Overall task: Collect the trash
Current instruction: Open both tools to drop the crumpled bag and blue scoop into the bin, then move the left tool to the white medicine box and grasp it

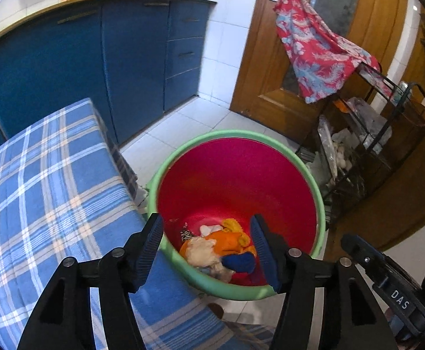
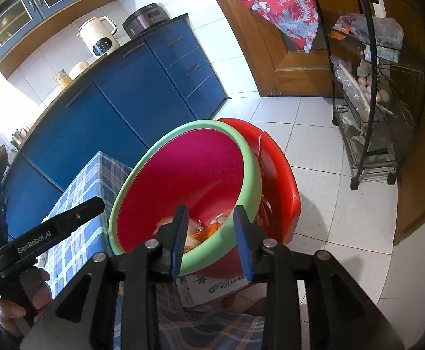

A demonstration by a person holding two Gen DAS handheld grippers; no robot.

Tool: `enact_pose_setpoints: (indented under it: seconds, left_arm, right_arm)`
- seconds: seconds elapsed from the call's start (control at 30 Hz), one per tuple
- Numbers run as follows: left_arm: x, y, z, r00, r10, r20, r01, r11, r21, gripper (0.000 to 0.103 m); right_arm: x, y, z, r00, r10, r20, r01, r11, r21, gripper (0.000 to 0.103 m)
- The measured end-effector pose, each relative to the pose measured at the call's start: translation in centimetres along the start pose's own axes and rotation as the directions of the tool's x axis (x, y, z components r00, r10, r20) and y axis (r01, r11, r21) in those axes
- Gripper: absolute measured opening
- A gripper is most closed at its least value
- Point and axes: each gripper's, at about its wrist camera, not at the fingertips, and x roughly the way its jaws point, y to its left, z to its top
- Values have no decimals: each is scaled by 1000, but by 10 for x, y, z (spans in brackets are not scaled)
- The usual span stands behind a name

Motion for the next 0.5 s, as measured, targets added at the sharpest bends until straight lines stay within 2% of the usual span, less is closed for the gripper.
enact_pose_setpoints:
  seconds: [0.27,0.5]
  left_arm:
    - [-22,40,0,996,79,39,-75,993,-93,64]
    - [-44,94,-5,978,200,64,-184,963,-198,64]
  right_arm:
    - [0,8,-4,1000,18,-3,-18,1000,-16,50]
    - [3,16,-6,1000,22,-13,-22,999,-27,57]
